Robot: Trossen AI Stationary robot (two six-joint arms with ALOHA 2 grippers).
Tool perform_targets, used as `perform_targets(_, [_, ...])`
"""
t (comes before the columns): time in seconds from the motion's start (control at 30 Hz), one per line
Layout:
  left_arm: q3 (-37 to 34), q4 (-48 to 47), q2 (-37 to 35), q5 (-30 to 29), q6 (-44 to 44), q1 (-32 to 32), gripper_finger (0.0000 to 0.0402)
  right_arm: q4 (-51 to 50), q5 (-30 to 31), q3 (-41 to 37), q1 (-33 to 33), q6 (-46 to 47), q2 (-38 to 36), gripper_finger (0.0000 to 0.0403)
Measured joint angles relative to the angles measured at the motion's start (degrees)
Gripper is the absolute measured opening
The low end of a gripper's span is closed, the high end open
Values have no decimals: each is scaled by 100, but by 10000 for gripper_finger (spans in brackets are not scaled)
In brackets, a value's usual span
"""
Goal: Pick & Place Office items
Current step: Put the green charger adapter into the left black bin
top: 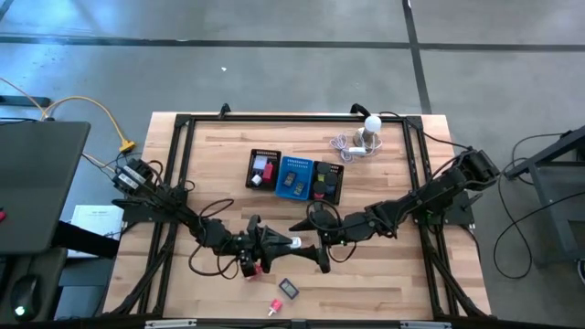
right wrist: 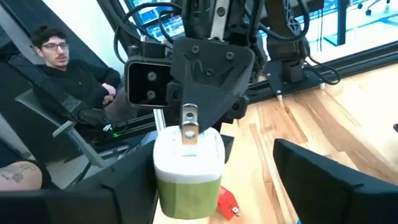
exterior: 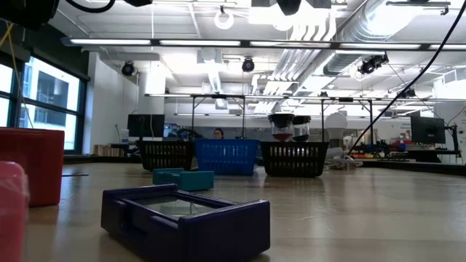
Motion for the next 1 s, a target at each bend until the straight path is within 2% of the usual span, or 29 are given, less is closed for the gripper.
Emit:
perform_targets(0.1, [-2,106,5,-118,14,-67,142,-174,167,10,9,13,-20,308])
perform_targets(0.23, [-2,456,7,-943,15,-205,142,-318,184,10,7,16,-59,305])
perform_targets(0.4, [0,648,-2,-1648,-43,-281,142,-457,213,-1,45,13,-79,301])
perform_targets(0.53, [0,939,-7,-2831,-78,-296,142,-822,202,-1,52,333,-148,301])
perform_targets(0.7, [0,935,-9,-4055,520,-173,142,-907,182,-1,96,458,-168,301])
perform_targets(0.83, [-124,837,-44,-4367,467,37,142,-913,147,-1,121,468,-168,301])
perform_targets(1.0, [-440,549,-44,-4406,162,552,142,-913,163,-1,146,468,-168,301])
